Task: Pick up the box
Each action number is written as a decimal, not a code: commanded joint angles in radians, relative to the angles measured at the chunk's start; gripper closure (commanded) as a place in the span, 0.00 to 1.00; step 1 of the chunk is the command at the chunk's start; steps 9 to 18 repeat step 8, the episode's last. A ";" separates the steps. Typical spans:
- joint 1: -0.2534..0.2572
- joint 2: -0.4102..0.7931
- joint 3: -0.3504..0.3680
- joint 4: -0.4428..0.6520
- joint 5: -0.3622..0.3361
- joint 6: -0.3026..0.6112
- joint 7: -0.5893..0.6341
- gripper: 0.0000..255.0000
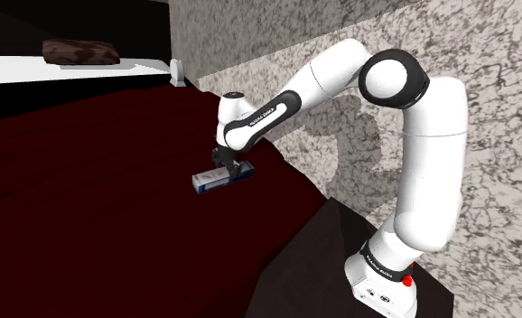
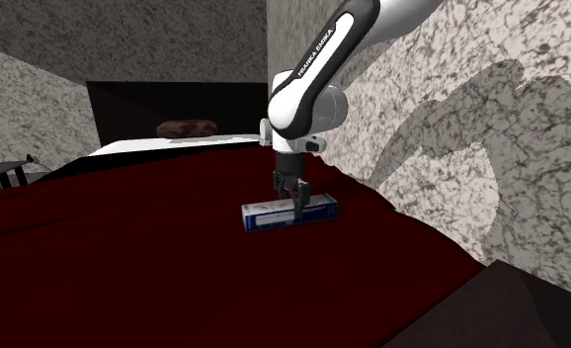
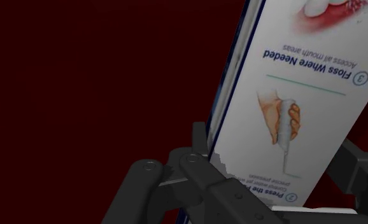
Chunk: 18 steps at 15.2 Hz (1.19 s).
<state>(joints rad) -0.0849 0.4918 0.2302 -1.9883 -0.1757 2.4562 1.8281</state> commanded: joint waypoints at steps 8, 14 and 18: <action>-0.012 -0.071 0.017 0.003 0.026 -0.072 -0.018 1.00; -0.012 -0.071 0.017 0.003 0.026 -0.072 -0.018 1.00; -0.012 -0.071 0.017 0.003 0.026 -0.072 -0.018 1.00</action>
